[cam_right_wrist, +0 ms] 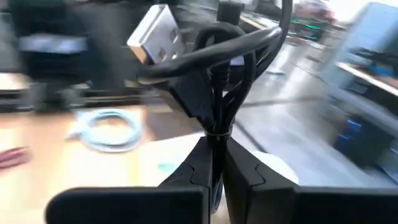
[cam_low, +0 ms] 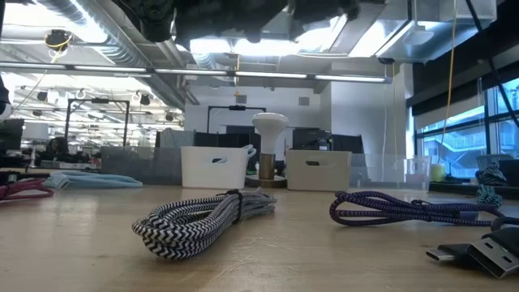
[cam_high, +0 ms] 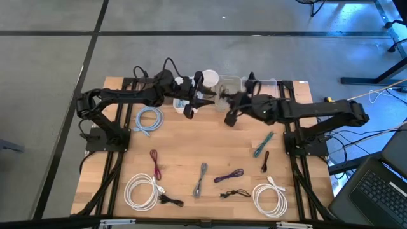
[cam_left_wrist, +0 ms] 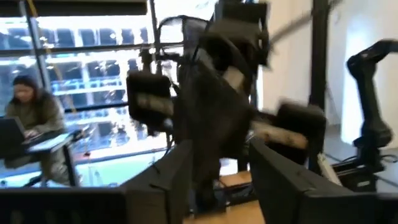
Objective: Pick & Place USB Port
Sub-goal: Put the black charger cable into the gray bin
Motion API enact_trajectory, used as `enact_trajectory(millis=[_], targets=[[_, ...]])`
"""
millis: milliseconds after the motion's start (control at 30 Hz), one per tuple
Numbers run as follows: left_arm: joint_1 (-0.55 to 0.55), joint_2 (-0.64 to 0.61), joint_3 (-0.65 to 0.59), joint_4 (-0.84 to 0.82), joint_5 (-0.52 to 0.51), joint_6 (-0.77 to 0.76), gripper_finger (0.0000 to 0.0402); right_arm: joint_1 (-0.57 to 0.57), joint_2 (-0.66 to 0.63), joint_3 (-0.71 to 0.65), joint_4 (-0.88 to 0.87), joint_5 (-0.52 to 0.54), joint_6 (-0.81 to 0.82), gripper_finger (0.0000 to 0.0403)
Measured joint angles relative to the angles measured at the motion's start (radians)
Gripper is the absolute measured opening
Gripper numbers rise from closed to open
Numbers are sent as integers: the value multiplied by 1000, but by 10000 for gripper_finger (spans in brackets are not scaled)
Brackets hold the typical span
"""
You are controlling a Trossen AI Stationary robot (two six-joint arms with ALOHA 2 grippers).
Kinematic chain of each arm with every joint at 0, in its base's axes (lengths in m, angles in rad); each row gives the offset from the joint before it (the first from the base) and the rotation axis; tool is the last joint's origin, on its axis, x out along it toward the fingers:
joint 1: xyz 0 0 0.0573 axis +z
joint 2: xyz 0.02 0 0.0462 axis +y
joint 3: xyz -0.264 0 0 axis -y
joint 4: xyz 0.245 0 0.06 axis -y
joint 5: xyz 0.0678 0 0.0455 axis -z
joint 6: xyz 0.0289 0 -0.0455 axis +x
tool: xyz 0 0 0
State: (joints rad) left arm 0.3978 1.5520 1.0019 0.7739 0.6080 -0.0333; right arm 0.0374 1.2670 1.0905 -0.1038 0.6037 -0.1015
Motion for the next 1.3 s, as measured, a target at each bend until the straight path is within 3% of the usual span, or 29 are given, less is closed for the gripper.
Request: enact_trajectory(millis=[100, 367, 500, 700, 833, 1133, 1300], targets=[[15, 0, 0, -28, 0, 24, 184, 7, -53, 7, -125, 91, 48, 15], [63, 0, 0, -31, -5, 19, 200, -84, -117, 11, -234, 86, 226, 15], [69, 0, 0, -30, -6, 7, 196, -233, -94, 51, -245, -96, 309, 15], [69, 0, 0, -30, -5, -7, 198, -439, 32, 185, -460, -338, 408, 15], [69, 0, 0, -30, -5, -9, 196, -515, 154, 250, -596, -429, 411, 15], [69, 0, 0, -61, -5, -9, 196, -634, 359, 265, -582, -646, 385, 15], [69, 0, 0, -69, 4, -21, 198, -669, 453, 264, -582, -709, 385, 15]])
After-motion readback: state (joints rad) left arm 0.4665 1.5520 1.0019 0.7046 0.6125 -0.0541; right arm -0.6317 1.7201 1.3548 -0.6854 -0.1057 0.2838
